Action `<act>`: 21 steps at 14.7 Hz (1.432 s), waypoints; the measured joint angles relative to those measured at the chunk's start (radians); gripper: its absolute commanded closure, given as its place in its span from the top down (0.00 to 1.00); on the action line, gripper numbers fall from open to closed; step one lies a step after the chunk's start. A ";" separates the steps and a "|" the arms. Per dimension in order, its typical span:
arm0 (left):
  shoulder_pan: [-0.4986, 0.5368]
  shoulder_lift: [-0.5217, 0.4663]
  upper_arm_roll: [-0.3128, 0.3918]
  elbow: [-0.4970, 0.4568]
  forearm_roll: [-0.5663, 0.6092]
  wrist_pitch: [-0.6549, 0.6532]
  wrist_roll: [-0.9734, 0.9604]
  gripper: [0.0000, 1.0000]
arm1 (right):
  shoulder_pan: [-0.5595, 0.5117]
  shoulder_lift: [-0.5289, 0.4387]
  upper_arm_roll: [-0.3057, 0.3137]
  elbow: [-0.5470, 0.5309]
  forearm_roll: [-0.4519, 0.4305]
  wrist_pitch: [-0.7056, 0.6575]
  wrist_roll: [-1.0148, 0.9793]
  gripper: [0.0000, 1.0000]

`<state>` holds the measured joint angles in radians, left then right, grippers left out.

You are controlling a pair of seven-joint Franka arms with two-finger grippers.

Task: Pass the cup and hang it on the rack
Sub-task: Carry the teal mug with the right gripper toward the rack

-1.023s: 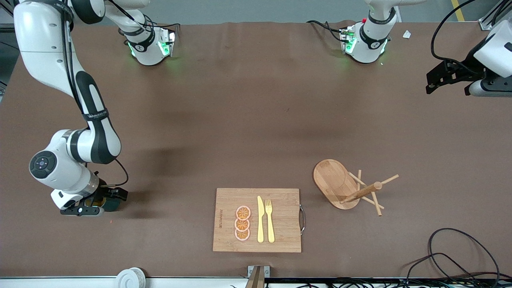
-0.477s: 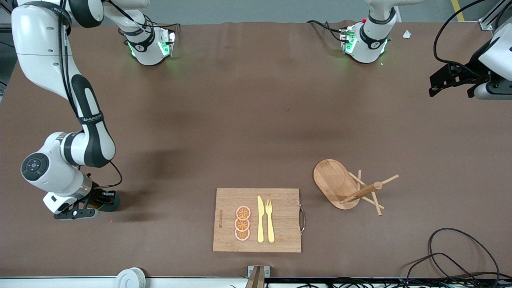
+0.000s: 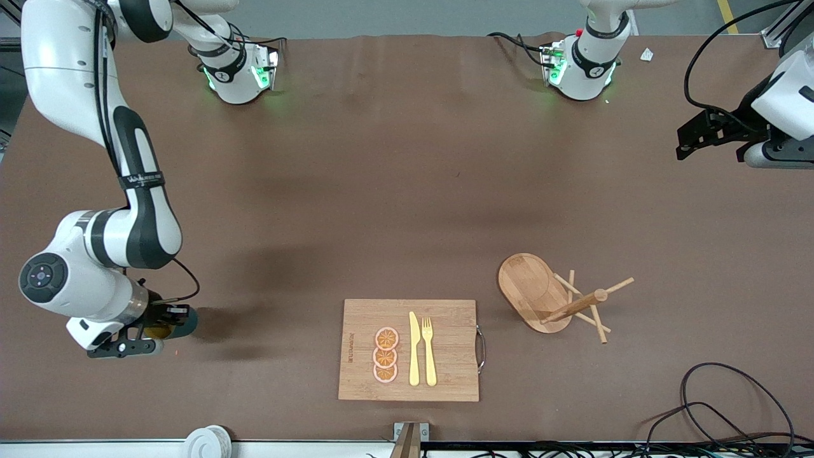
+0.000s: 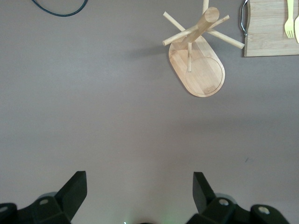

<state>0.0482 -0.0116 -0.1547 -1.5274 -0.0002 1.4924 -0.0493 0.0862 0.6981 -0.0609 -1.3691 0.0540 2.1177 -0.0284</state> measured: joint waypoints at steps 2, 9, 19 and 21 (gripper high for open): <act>0.000 0.002 0.000 0.000 0.000 0.000 0.000 1.00 | 0.069 0.000 0.012 0.012 0.006 -0.023 0.135 0.00; 0.002 0.017 0.000 0.000 0.000 0.000 0.000 1.00 | 0.387 0.001 0.105 0.015 0.046 0.014 0.527 0.01; 0.005 0.035 0.008 0.001 0.000 -0.001 0.000 1.00 | 0.843 0.179 0.027 0.172 0.043 0.252 1.097 0.57; 0.004 0.049 0.008 0.004 0.000 0.000 0.000 1.00 | 0.896 0.200 -0.023 0.196 0.043 0.238 1.139 1.00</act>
<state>0.0521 0.0378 -0.1469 -1.5231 -0.0003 1.4924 -0.0493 0.9822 0.8982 -0.0839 -1.1729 0.0965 2.3555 1.1106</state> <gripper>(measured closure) 0.000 0.877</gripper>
